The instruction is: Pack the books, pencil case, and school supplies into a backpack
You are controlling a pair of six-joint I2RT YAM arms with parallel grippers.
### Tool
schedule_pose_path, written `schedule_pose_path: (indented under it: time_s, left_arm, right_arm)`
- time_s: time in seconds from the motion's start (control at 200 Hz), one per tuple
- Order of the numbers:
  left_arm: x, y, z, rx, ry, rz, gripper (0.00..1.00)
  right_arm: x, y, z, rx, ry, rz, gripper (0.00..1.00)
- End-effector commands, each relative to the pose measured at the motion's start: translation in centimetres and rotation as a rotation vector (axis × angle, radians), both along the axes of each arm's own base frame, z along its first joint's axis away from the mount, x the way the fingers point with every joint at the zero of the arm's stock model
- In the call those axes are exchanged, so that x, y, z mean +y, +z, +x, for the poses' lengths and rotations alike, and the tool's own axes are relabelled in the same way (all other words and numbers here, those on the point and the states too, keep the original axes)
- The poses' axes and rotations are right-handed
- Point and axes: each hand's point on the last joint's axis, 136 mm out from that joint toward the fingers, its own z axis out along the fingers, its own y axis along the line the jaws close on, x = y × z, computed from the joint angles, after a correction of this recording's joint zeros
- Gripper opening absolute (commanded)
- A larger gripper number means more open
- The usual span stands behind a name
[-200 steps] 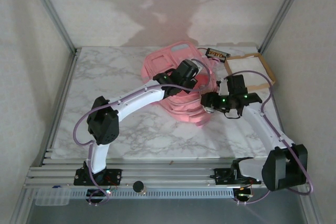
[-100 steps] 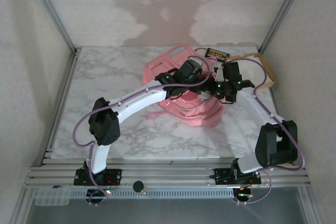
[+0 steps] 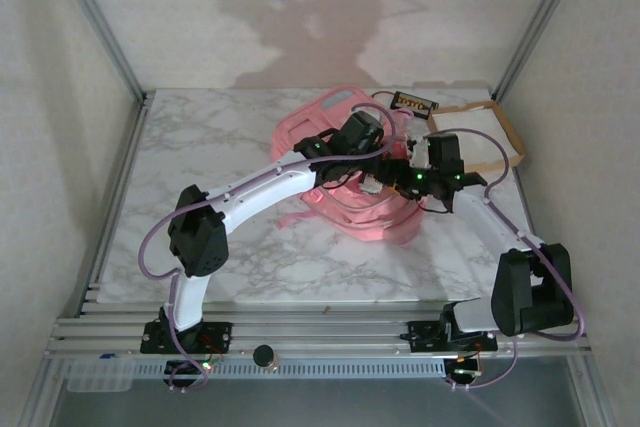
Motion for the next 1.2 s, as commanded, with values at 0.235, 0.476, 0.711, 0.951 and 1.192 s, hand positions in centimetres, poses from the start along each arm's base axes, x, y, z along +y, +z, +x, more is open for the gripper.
schedule_pose_path:
  time_s: [0.235,0.476,0.711,0.951,1.192]
  left_arm:
    - [-2.0,4.3,-0.5,-0.012,0.006,-0.192,0.00]
    - [-1.9,3.7,-0.2,0.003,0.031,-0.200,0.00]
    - [-2.4,2.0,-0.6,0.057,0.001,-0.220,0.18]
    - [-0.3,3.6,-2.5,0.122,-0.065,-0.400,0.50]
    - [8.9,4.3,-2.3,0.064,0.082,-0.454,0.56]
  right_arm:
    - [2.5,1.2,3.0,-0.051,-0.053,0.157,0.40]
    - [3.1,1.3,4.5,-0.082,-0.045,0.153,0.41]
    - [-1.2,1.4,1.5,-0.103,-0.123,-0.025,0.51]
    - [-5.8,5.0,-1.3,-0.161,-0.256,-0.231,0.55]
    - [-1.8,3.4,-4.3,-0.101,-0.200,-0.371,0.57]
